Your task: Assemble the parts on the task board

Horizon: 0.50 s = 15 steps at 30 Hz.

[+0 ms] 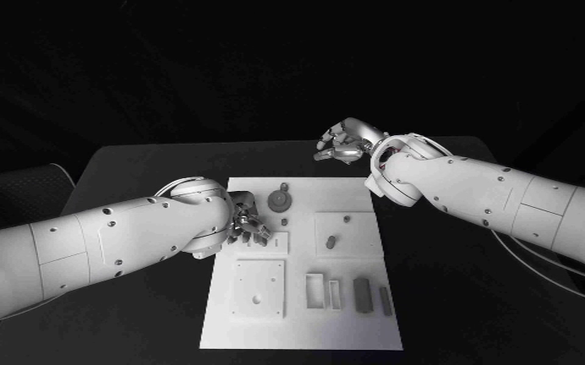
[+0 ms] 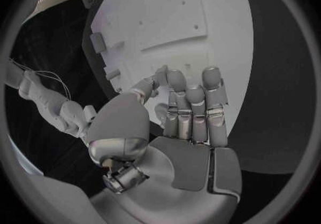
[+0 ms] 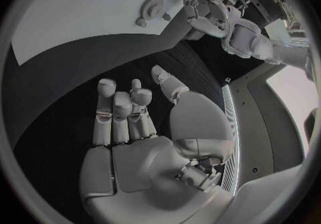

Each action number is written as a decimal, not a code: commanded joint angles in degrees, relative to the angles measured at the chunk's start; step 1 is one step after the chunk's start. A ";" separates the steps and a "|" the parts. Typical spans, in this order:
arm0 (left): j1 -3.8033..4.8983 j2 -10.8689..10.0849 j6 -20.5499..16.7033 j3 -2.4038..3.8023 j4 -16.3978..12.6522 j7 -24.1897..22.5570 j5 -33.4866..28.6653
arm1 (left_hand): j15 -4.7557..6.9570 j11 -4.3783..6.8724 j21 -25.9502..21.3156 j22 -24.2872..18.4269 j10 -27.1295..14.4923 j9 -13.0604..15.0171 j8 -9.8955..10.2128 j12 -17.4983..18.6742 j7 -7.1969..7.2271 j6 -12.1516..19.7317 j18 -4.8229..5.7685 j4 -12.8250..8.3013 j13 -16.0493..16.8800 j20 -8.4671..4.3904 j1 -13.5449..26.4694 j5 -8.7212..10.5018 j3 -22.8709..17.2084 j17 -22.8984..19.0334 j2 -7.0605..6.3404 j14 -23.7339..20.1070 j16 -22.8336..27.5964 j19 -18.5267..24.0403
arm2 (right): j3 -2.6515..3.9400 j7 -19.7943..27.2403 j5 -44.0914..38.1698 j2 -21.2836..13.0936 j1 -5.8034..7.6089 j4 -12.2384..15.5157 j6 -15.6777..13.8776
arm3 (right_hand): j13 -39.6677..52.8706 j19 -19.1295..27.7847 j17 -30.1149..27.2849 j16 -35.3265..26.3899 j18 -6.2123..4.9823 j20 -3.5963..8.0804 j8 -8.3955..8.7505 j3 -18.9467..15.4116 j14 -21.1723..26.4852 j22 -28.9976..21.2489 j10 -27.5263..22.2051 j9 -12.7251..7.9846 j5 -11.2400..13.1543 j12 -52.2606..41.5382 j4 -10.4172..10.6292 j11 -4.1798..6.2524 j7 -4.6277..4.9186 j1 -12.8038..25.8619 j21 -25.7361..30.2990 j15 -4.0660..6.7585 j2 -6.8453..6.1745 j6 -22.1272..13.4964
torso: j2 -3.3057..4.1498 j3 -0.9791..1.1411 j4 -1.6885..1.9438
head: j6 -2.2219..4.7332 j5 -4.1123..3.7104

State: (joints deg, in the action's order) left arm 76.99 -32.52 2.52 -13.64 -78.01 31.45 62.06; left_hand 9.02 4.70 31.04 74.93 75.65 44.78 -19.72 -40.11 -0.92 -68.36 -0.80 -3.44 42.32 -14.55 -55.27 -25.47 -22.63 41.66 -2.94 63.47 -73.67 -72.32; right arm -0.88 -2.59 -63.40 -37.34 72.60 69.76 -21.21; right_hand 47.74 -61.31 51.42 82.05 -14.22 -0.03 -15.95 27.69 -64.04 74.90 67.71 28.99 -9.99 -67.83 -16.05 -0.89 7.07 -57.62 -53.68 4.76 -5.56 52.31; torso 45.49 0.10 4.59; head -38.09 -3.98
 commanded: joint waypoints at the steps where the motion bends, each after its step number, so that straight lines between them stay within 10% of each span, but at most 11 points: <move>1: 0.00 0.11 1.41 0.02 0.03 0.11 0.33 | 0.98 0.16 0.24 1.28 -0.12 0.15 -0.40 -0.23 -0.11 -0.33 0.08 -9.10 -0.08 -0.58 0.80 -0.01 -9.63 -0.13 0.10 0.45 -0.33 -0.09 | 0.03 0.60 -0.55 -0.02 0.00 0.07 0.70 | -0.10 0.38 -0.09 -0.32 -0.78 -0.07 0.35 -0.17 0.14 0.02 -0.30 0.05 -0.32 0.32 -0.24 0.03 0.30 -0.09 0.26 0.32 0.47 0.21 | 0.00 0.00 0.00 | -0.06 0.05; 15: 0.01 0.39 1.36 0.02 0.33 0.18 0.15 | 1.08 0.15 0.38 1.22 -0.46 0.67 -0.42 -0.56 -0.13 -0.02 0.10 -6.63 -0.28 -0.72 3.44 2.95 -9.01 -0.66 -2.25 0.19 -0.66 0.17 | 0.02 0.58 -0.51 -0.10 0.00 0.18 0.82 | -0.09 0.36 -0.09 -0.30 -0.78 -0.08 0.32 -0.20 0.13 0.03 -0.28 0.09 -0.30 0.29 -0.23 0.05 0.28 -0.06 0.25 0.32 0.50 0.28 | 0.01 0.03 -0.03 | -0.18 0.00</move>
State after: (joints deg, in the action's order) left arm 77.00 -32.33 3.01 -13.63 -77.69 31.51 62.07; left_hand 9.02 4.81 31.04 74.92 75.54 45.53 -20.38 -40.33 -0.82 -68.23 -0.79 -7.34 42.09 -14.78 -52.00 -22.78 -28.73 41.06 -5.12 63.48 -74.13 -72.10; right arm -0.88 -2.54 -63.41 -37.41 72.60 69.84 -21.12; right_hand 47.74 -61.31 51.42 82.05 -14.22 -0.04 -15.95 27.68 -63.98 74.90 67.79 29.01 -9.99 -67.83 -16.05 -0.81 7.06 -57.62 -53.68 4.70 -5.57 52.30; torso 45.49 0.13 4.58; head -38.29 -3.98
